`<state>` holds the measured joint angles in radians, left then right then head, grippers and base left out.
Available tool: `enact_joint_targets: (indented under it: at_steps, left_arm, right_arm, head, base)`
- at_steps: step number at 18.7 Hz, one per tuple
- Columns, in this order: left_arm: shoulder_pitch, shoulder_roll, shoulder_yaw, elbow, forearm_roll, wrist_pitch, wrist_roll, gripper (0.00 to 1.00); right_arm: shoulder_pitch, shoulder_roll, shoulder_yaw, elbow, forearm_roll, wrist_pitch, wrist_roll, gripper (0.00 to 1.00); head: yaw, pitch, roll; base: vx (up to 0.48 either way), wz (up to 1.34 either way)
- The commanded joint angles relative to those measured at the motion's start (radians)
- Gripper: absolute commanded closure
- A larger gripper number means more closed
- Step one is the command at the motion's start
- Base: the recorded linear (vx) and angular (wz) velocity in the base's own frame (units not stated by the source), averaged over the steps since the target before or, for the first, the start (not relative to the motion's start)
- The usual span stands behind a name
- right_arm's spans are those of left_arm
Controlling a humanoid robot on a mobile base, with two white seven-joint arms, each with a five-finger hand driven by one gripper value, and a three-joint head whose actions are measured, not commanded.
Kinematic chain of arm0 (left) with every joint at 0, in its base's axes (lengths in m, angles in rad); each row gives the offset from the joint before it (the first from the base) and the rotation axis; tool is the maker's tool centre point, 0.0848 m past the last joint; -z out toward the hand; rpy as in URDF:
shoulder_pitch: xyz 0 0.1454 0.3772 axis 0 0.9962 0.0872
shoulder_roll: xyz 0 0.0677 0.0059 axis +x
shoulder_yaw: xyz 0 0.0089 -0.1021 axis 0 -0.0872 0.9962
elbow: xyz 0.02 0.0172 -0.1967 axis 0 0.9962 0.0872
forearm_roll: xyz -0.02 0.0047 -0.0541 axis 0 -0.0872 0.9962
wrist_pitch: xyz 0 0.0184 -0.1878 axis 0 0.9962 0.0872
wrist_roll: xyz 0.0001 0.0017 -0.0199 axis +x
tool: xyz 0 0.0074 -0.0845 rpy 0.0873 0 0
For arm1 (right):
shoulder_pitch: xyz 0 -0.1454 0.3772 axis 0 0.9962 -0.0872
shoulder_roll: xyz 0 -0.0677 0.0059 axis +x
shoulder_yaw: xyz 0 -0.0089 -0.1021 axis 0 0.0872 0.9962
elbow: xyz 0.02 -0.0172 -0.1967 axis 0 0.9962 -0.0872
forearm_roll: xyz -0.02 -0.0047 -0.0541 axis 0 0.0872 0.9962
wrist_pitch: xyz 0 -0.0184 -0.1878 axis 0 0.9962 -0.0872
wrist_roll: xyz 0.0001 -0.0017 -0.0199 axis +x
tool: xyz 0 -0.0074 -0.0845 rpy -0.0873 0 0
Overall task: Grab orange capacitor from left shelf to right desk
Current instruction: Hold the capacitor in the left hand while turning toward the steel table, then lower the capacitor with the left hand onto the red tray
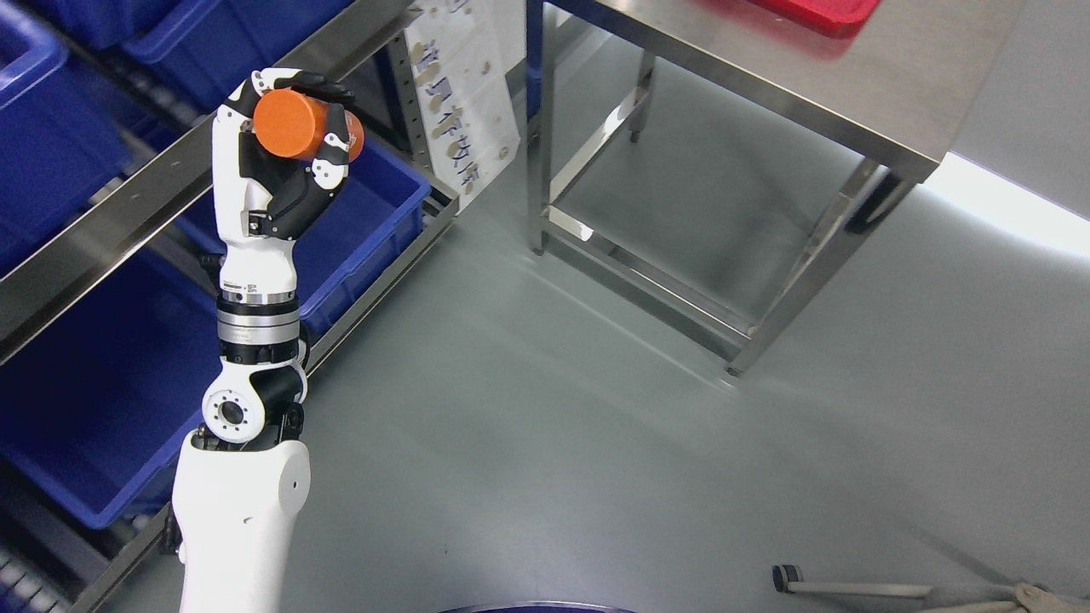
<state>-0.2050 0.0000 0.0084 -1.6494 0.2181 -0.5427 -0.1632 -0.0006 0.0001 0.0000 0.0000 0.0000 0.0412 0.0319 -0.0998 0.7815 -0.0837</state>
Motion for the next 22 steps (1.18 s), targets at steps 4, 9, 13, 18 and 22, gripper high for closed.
enact_joint_targets:
  at_steps: [4, 9, 13, 18, 22]
  left_arm:
    - [0.001, 0.017, -0.146, -0.001, 0.001, 0.020, -0.001, 0.97]
    - [-0.014, 0.017, -0.139, -0.001, 0.001, 0.053, -0.001, 0.97]
    - [-0.065, 0.017, -0.139, -0.001, 0.001, 0.102, -0.001, 0.97]
    - [-0.181, 0.017, -0.157, 0.002, 0.003, 0.216, 0.001, 0.97]
    - [-0.263, 0.017, -0.188, 0.045, 0.036, 0.335, 0.010, 0.97]
  right_arm:
    - [0.034, -0.018, -0.012, -0.023, 0.000, -0.001, -0.001, 0.00]
    - [0.034, -0.018, -0.012, -0.023, 0.000, -0.001, -0.001, 0.00]
    - [0.034, -0.018, -0.011, -0.023, 0.000, -0.001, -0.001, 0.00]
    - [0.034, -0.018, -0.012, -0.023, 0.000, -0.001, -0.001, 0.00]
    - [0.034, -0.018, -0.012, -0.023, 0.000, -0.001, -0.001, 0.00]
  head:
    - [0.0000, 0.000, 0.000]
    - [0.0000, 0.000, 0.000]
    - [0.0000, 0.000, 0.000]
    - [0.0000, 0.000, 0.000]
    - [0.0000, 0.000, 0.000]
  base:
    - [0.182, -0.62]
    - [0.229, -0.51]
    - [0.239, -0.35]
    - [0.261, -0.18]
    - [0.289, -0.08]
